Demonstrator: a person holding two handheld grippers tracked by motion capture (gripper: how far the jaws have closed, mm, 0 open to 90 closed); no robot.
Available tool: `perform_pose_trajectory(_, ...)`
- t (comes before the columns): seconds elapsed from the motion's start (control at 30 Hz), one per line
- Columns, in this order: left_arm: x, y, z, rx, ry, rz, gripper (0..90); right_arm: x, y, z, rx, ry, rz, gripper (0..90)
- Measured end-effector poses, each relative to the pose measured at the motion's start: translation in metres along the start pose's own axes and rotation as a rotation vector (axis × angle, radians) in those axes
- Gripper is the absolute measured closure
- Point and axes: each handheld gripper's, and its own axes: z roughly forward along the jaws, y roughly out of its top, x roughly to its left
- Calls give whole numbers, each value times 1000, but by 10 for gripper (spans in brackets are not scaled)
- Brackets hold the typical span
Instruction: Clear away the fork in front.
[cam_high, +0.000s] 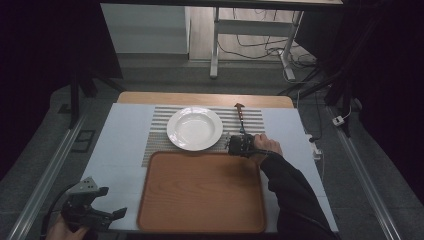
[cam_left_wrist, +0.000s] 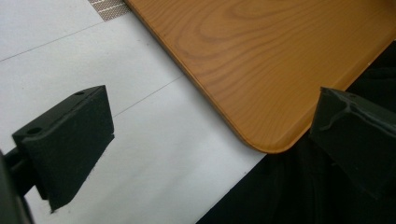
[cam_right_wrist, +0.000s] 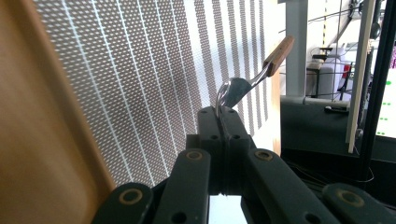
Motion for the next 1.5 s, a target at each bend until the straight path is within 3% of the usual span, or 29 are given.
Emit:
perform_pose_trajectory(0.37, -2, 0, 1, 8, 4, 15, 0, -1, -4, -29, -59, -2, 28, 897)
perform_pose_trajectory(0.4, -2, 1, 1, 10, 4, 18, 0, -1, -5, -31, -74, 28, 36, 898)
perform_pose_trajectory(0.43, -3, 1, 1, 10, 6, 19, 0, 1, -5, -35, -64, -2, 34, 897)
perform_pose_trajectory(0.57, -3, 1, 1, 10, 7, 21, 0, 3, -7, -44, -82, 4, 33, 897)
perform_pose_trajectory(0.63, -3, 1, 1, 8, 6, 21, 0, 3, -8, -48, -102, 31, 35, 897)
perform_pose_trajectory(0.7, -3, 1, 1, 6, 6, 21, 0, 4, -10, -54, -118, 31, 42, 898)
perform_pose_trajectory(0.73, -3, 0, 0, 4, 7, 22, 0, 5, -11, -58, -120, 11, 53, 897)
perform_pose_trajectory(0.77, -3, 0, 0, 4, 7, 24, 0, 5, -13, -62, -131, 31, 63, 897)
perform_pose_trajectory(0.8, -3, 0, 0, 3, 6, 25, 0, 5, -14, -65, -139, 4, 64, 898)
perform_pose_trajectory(0.87, -3, 0, 0, 2, 4, 25, 0, 5, -19, -76, -168, 20, 96, 897)
perform_pose_trajectory(1.07, -3, 2, 0, -13, -13, 23, 0, 7, -29, -90, -210, 40, 126, 897)
perform_pose_trajectory(1.1, -3, 3, 0, -14, -13, 26, 0, 8, -33, -96, -238, 64, 173, 898)
perform_pose_trajectory(1.2, -4, 5, 1, -16, -17, 29, 0, 8, -37, -102, -263, 86, 210, 898)
perform_pose_trajectory(1.27, -4, 6, 2, -13, -21, 30, 0, 7, -43, -111, -317, 135, 282, 898)
perform_pose_trajectory(1.3, -5, 7, 2, -9, -23, 34, 0, 7, -43, -111, -317, 135, 282, 898)
perform_pose_trajectory(1.4, -6, 10, 5, 2, -42, 49, 0, 6, -50, -120, -385, 207, 361, 897)
perform_pose_trajectory(1.5, -7, 13, 8, 9, -56, 73, 0, 6, -54, -124, -420, 240, 395, 898)
